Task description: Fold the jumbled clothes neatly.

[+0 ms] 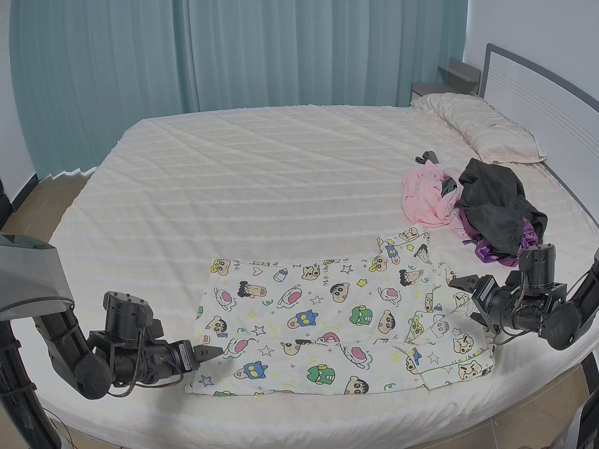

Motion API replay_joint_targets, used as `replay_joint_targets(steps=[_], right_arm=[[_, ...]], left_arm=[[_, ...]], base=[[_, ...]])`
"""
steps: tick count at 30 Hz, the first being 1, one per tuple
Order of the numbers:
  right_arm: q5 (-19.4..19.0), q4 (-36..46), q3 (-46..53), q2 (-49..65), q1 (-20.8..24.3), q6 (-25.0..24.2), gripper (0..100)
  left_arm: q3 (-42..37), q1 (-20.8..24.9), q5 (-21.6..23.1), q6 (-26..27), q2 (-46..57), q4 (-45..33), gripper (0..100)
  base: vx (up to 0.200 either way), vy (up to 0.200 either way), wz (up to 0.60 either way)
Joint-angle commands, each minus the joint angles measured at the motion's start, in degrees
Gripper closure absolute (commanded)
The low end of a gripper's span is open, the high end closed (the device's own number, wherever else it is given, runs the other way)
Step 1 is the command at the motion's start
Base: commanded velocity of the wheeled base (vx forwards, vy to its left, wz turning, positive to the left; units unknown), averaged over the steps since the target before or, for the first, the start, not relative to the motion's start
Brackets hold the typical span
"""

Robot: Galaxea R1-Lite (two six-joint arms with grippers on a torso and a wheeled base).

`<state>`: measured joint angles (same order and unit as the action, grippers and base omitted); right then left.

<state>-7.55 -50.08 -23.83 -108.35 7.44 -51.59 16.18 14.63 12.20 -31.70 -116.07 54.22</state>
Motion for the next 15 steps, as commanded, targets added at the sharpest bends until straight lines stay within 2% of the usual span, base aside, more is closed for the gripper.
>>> replay_joint_targets(steps=[1, 5, 10, 15], right_arm=[[0.16, -0.02, 0.72, -0.37, -0.32, 1.67, 0], [0.16, 0.07, 0.81, -0.46, -0.23, 1.76, 0], [0.16, 0.51, 0.89, -0.37, -0.32, 2.55, 0], [0.25, 0.24, 3.09, 0.42, -2.43, 10.19, 0]], left_arm=[[4.57, -0.04, 0.01, -0.03, 3.22, -0.35, 0], [11.6, -0.04, 0.19, 0.05, -0.74, -2.28, 0], [14.15, 0.84, 0.54, 0.41, -5.13, -4.57, 0], [13.27, 0.58, 0.63, 5.06, -7.51, -4.48, 0]], base=[[0.0, 0.0, 0.0], [0.0, 0.0, 0.0], [0.0, 0.0, 0.0], [0.0, 0.0, 0.0]])
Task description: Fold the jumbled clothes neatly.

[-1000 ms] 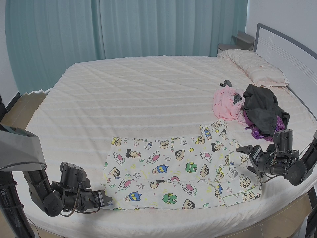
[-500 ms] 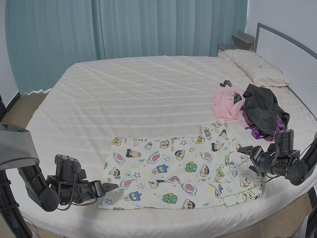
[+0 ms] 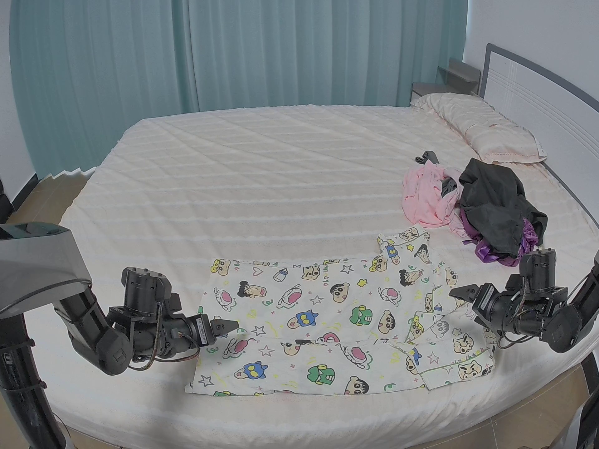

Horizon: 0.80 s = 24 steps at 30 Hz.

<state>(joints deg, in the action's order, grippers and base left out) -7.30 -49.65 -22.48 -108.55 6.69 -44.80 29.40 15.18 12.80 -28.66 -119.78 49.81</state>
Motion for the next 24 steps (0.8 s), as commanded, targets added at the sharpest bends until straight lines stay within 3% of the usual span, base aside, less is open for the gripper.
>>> replay_joint_targets(steps=[1, 9, 10, 14, 19, 24], right_arm=[[0.01, -0.36, 2.18, 0.53, -1.95, 4.55, 0], [-0.26, -0.18, 4.46, 0.44, -3.44, 12.11, 0], [-0.52, -0.01, 4.46, 0.18, -4.32, 13.25, 0], [-3.16, 0.17, 4.64, -1.49, -7.66, 17.91, 0], [-11.77, -0.45, 3.5, -5.54, -14.08, 26.43, 0], [-14.67, -0.53, 1.91, -9.58, -14.34, 31.0, 0]], left_arm=[[0.04, -0.15, 0.03, 2.29, -3.97, -0.06, 0], [0.13, -0.06, 0.82, 2.38, -4.4, 0.02, 0], [0.04, 0.03, 1.09, 2.38, -4.32, 0.02, 100], [0.04, 0.12, 1.35, 2.29, -4.23, 0.02, 100], [-0.75, 0.03, 1.44, 2.21, -3.97, 0.02, 100], [-0.84, -0.06, 1.7, 2.03, -3.61, 0.02, 100]], base=[[0.0, 0.0, 0.0], [0.0, 0.0, 0.0], [0.0, 0.0, 0.0], [0.0, 0.0, 0.0], [0.0, 0.0, 0.0], [0.0, 0.0, 0.0]])
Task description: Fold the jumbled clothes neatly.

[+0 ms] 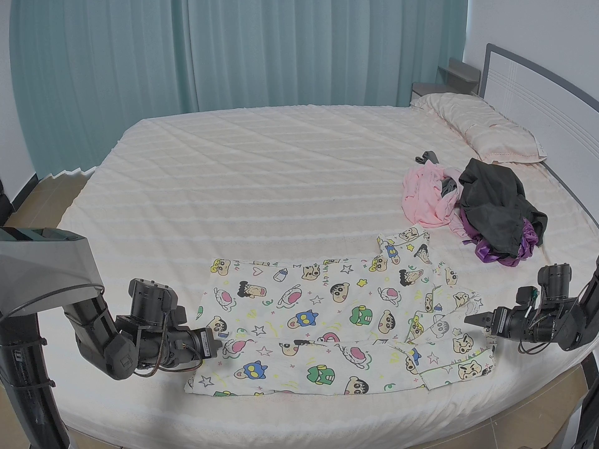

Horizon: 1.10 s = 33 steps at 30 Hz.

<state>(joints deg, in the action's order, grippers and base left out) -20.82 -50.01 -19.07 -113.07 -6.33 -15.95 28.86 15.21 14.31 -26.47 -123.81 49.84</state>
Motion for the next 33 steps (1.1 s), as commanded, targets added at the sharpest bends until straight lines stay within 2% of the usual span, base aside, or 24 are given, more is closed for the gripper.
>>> replay_joint_targets(steps=[1, 8, 15, 21, 28, 33], right_arm=[[-1.59, -0.18, -2.12, -5.85, -1.32, 3.03, 0], [-5.63, -0.36, -3.61, -6.82, -0.7, 5.31, 0], [-6.6, -4.4, -2.2, -1.81, -1.14, 5.31, 0], [-6.16, -4.75, -1.06, -5.85, 1.23, 6.19, 0], [-5.99, -6.51, -1.32, -11.91, 1.32, 10.85, 0], [-5.99, -8.35, -0.97, -14.02, 1.32, 11.29, 0]], left_arm=[[-0.29, -0.1, 0.19, -0.17, 0.41, 0.0, 100], [-0.29, -0.27, 0.19, -0.25, 0.67, 0.0, 100], [-0.29, -0.27, 0.19, -0.34, 0.85, 0.0, 100], [-0.38, -0.27, 0.19, -0.34, 1.46, -0.18, 100], [-0.38, -0.27, 0.19, -0.34, 1.55, -0.18, 100], [-0.38, -0.27, 0.19, -0.34, 1.55, -0.18, 100]], base=[[0.0, 0.0, 0.0], [0.0, 0.0, 0.0], [0.0, 0.0, 0.0], [0.0, 0.0, 0.0], [0.0, 0.0, 0.0], [0.0, 0.0, 0.0]])
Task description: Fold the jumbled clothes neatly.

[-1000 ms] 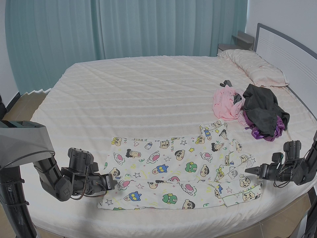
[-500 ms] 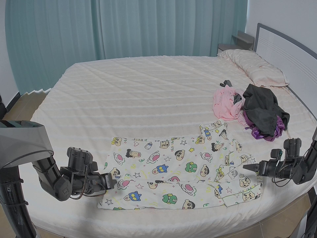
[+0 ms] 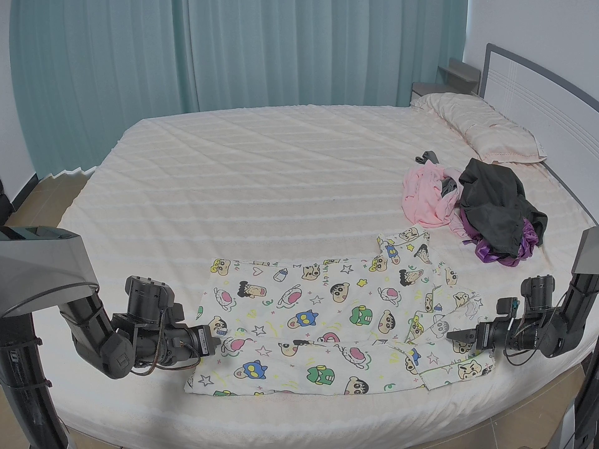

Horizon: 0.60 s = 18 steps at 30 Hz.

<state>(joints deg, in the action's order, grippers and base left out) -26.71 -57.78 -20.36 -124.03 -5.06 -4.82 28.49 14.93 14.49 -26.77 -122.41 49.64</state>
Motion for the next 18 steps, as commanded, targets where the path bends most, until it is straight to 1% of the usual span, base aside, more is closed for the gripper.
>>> replay_joint_targets(steps=[1, 3, 4, 7, 12, 13, 14, 18], right_arm=[[-0.36, -0.58, 0.41, -3.15, 0.05, 0.16, 0], [-0.45, -0.58, 0.67, -3.33, 0.05, 0.33, 0], [-0.8, -0.66, 0.76, -3.94, 0.05, 0.77, 100], [-1.06, -1.45, 0.58, -4.21, -0.13, 0.51, 100], [-6.34, -4.0, 2.43, -3.5, -2.41, 0.16, 100], [-6.51, -4.09, 2.43, -3.5, -2.41, 0.16, 100], [-8.18, -5.32, 3.04, -3.24, -3.03, 0.07, 100], [-8.71, -8.05, 4.01, -3.15, -3.47, -0.11, 100]], left_arm=[[-0.1, 0.01, 0.01, -0.04, 0.15, 0.02, 100], [-0.1, 0.01, 0.01, -0.04, 0.15, 0.02, 100], [-0.1, 0.01, 0.01, -0.04, 0.15, 0.02, 100], [-0.19, 0.01, 0.01, -0.12, 0.24, -0.07, 100], [-1.07, 0.18, 0.01, -0.12, 2.08, -0.33, 100], [-1.16, 0.1, -0.08, -0.12, 2.17, -0.42, 100], [-2.03, 0.1, 0.01, -0.39, 3.75, -0.42, 100], [-4.06, 0.1, -0.08, -1.35, 6.92, -0.42, 100]], base=[[0.0, 0.0, 0.0], [0.0, 0.0, 0.0], [0.0, 0.0, 0.0], [0.0, 0.0, 0.0], [0.0, 0.0, 0.0], [0.0, 0.0, 0.0], [0.0, 0.0, 0.0], [0.0, 0.0, 0.0]])
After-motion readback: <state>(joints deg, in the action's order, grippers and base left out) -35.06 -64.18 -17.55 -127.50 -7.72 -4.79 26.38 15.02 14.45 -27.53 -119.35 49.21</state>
